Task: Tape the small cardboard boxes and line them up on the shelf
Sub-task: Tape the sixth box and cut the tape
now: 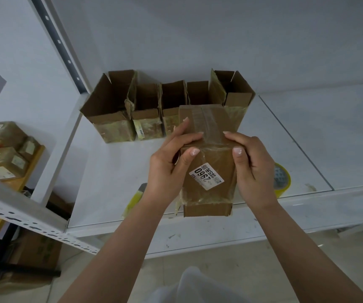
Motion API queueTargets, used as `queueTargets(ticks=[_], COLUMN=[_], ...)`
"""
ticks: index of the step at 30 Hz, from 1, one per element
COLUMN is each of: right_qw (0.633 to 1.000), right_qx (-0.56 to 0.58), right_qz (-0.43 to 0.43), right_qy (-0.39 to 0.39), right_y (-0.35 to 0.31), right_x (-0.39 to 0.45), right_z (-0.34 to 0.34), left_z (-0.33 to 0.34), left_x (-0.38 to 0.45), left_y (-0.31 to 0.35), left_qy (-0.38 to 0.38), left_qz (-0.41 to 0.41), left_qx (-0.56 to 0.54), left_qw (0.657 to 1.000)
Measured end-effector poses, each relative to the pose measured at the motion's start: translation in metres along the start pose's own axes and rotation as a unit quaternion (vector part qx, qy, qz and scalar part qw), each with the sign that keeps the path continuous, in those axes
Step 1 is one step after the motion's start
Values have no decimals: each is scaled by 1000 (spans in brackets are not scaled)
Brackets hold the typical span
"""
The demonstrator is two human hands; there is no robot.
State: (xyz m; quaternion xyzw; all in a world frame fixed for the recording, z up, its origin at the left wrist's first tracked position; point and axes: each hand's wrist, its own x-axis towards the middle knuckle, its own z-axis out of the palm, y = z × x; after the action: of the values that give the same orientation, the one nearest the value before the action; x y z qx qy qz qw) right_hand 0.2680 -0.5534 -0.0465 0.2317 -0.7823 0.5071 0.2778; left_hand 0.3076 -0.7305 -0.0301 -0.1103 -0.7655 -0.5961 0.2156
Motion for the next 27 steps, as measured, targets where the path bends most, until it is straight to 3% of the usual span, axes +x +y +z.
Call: queueTargets(ticks=[6,11,27], right_qw=[998,997,994], right_qx=[11,-5,13], right_qz=[-15,-41,-52], right_qy=[-55,-67,-97], right_y=[5,5,11], right_x=[-11,-14,-18], right_z=[-1,-1,-10], left_z=[-6,-4,-3], left_x=[-8,-7,-15], left_y=[-3,-8,-3], left_qy=[-31,-61,-58], left_qz=[22,91,76], left_qx=[31,132,161], left_qw=[999,985,982])
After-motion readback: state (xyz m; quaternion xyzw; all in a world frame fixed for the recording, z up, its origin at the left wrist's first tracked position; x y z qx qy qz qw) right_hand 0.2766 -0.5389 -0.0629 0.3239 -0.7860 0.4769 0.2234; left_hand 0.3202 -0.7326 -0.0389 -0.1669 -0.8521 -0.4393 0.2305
